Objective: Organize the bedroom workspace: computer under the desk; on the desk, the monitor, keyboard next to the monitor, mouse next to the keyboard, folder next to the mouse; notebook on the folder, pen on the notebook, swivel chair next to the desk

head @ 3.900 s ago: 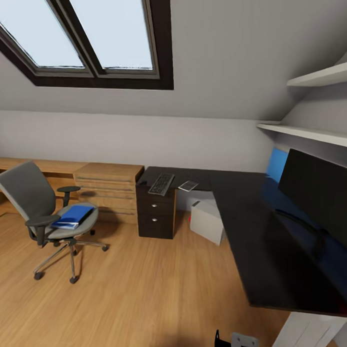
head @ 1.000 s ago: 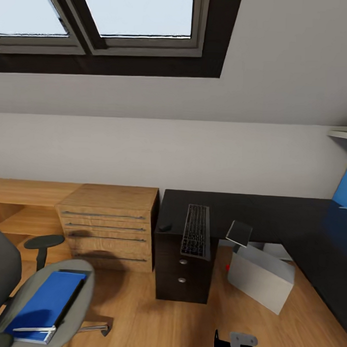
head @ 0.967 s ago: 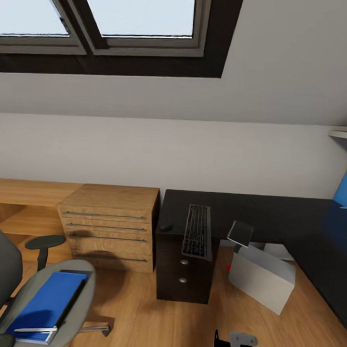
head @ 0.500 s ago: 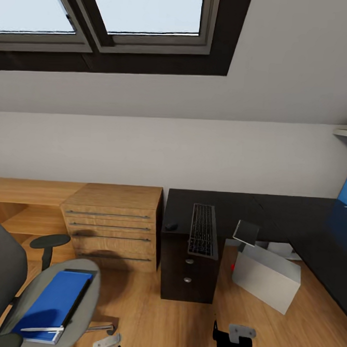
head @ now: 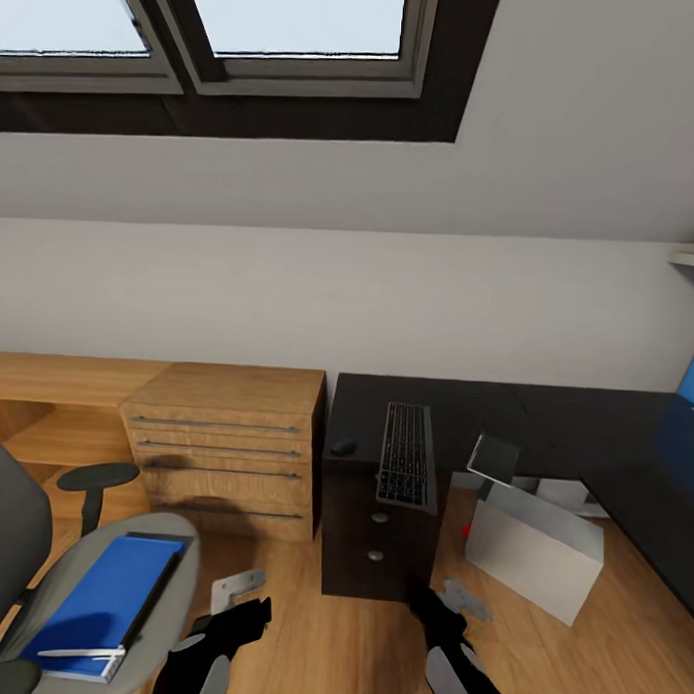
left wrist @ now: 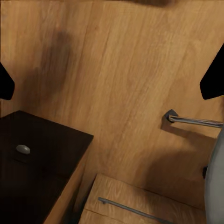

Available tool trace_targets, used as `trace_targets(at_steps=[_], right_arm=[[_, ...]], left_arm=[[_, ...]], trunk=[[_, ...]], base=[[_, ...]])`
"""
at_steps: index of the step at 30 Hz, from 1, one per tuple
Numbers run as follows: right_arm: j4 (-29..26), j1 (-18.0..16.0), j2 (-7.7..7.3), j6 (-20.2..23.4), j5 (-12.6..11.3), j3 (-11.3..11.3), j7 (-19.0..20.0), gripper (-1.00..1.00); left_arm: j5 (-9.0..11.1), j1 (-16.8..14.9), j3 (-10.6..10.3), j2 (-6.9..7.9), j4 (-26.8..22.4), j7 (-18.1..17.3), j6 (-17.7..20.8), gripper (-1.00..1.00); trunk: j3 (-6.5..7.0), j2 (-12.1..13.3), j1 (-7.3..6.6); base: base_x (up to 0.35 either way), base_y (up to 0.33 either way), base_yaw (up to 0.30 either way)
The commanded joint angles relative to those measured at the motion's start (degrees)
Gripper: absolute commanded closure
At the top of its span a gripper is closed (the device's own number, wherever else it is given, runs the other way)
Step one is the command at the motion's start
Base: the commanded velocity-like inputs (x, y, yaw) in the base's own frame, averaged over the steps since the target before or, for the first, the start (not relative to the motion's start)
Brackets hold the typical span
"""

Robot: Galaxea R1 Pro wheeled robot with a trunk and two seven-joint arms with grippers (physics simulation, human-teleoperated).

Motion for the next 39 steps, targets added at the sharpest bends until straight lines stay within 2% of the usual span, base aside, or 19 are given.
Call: trace_targets(at_steps=[1, 2, 4, 5, 7, 10, 13, 14, 17, 18, 21, 22, 24, 26, 31, 34, 35, 36, 39], right_arm=[[-0.81, -0.31, -0.11, 1.79, -3.41, 0.39, 0.58, -1.0], [-2.21, -1.03, -0.28, 5.27, -8.29, 0.35, 2.07, -1.0], [-3.36, -1.84, -0.63, 7.92, -12.7, 0.28, 3.05, -1.0], [-4.12, -2.58, -1.19, 9.72, -16.69, 0.24, 3.68, -1.0], [-4.83, -3.28, -1.96, 11.16, -21.52, 0.3, 4.42, -1.0], [-4.7, -3.87, -2.56, 12.18, -25.93, 0.4, 5.01, -1.0], [-4.19, -3.97, -2.82, 12.4, -26.93, 0.24, 5.61, -1.0], [-4.15, -4.01, -2.93, 12.59, -27.3, 0.4, 8.36, -1.0], [-4.12, -4.02, -3.2, 12.62, -27.19, 0.42, 11.59, -1.0], [-4.44, -3.97, -4.44, 12.64, -27.19, 0.5, 13.82, -1.0], [-6.42, -3.87, -6.26, 12.65, -27.05, 0.63, 17.18, -1.0], [-8.6, -3.76, -7.01, 12.65, -26.92, 0.73, 19.88, -1.0], [-9.25, -3.72, -7.48, 12.68, -26.92, 0.76, 21.75, -1.0], [-9.45, -3.68, -8.23, 13.1, -27.07, 0.78, 26.26, -1.0], [-8.05, -3.67, -8.69, 16.28, -27.41, 0.51, 29.3, -1.0], [-7.73, -3.67, -8.89, 17.29, -27.45, -0.37, 29.29, -1.0], [-7.68, -3.67, -8.95, 17.36, -27.45, -0.73, 29.13, -1.0], [-7.85, -3.67, -9.14, 17.07, -27.45, -2.21, 28.22, -1.0], [-7.99, -3.68, -8.86, 16.1, -27.45, -2.51, 28.04, -1.0]], left_arm=[[0.68, -0.03, -0.06, -0.32, -1.41, 0.59, 1.01, -1.0], [0.79, -0.03, -0.04, -0.82, -3.43, 0.65, 2.3, -1.0], [0.86, -0.03, -0.01, -1.13, -4.79, 0.69, 3.12, -1.0], [0.93, -0.03, 0.04, -1.33, -5.67, 0.72, 3.67, -1.0], [1.09, -0.03, 0.12, -1.47, -6.3, 0.72, 4.16, -1.0], [1.28, -0.03, 0.51, -1.37, -6.08, 0.74, 4.49, -1.0], [1.26, -0.03, 1.33, -1.14, -5.85, 0.82, 4.44, -1.0], [1.27, -0.03, 1.86, -1.16, -4.72, 0.85, 4.42, -1.0], [1.34, -0.03, 1.97, -1.16, -3.58, 0.68, 4.45, -1.0], [1.39, -0.03, 2.08, -1.14, -3.09, 0.47, 4.48, -1.0], [1.41, -0.03, 2.11, -1.17, -2.89, 0.36, 4.49, -1.0], [1.42, -0.03, 2.11, -1.18, -2.85, 0.38, 4.5, -1.0], [1.42, -0.03, 2.11, -1.17, -2.84, 0.4, 4.5, -1.0], [1.39, -0.03, 2.11, -1.23, -2.93, 0.41, 4.45, -1.0], [1.36, 0.0, 2.04, -1.31, -4.87, 0.5, 4.27, -1.0], [1.41, 0.62, 1.77, -1.39, -9.18, 0.54, 4.31, -1.0], [1.39, 1.15, 1.54, -1.4, -10.4, 0.56, 4.31, -1.0], [1.36, 4.84, 0.05, -1.41, -16.33, 0.53, 4.3, -1.0], [1.28, 6.7, -5.63, -1.25, -17.68, 0.63, 4.13, -1.0]], trunk=[[-0.26, -0.45, 0.23], [-0.44, -0.85, 0.45], [-0.8, -1.66, 0.89], [-0.98, -2.06, 1.11], [-1.33, -2.86, 1.55], [-1.87, -4.06, 2.2], [-2.41, -5.27, 2.86], [-2.59, -5.67, 3.08], [-3.13, -6.87, 3.74], [-3.31, -7.27, 3.96], [-3.85, -8.47, 4.62], [-4.03, -8.87, 4.84], [-4.39, -9.68, 5.28], [-4.75, -10.48, 5.72], [-5.64, -12.48, 6.82], [-6.18, -13.69, 7.48], [-6.36, -14.09, 7.69], [-6.54, -14.49, 7.91], [-7.08, -15.69, 8.57]], base=[[0.0, 0.0, 0.0], [0.0, 0.0, 0.0], [0.0, 0.0, 0.0], [0.0, 0.0, 0.0], [0.0, 0.0, 0.0], [0.0, 0.0, 0.0], [0.0, 0.0, 0.0], [0.0, 0.0, 0.0], [0.0, 0.0, 0.0], [0.0, 0.0, 0.0], [0.0, 0.0, 0.0], [0.0, 0.0, 0.0], [0.0, 0.0, 0.0], [0.0, 0.0, 0.0], [0.0, 0.0, 0.0], [0.0, 0.0, 0.0], [0.0, 0.0, 0.0], [0.0, 0.0, 0.0], [0.0, 0.0, 0.0]])
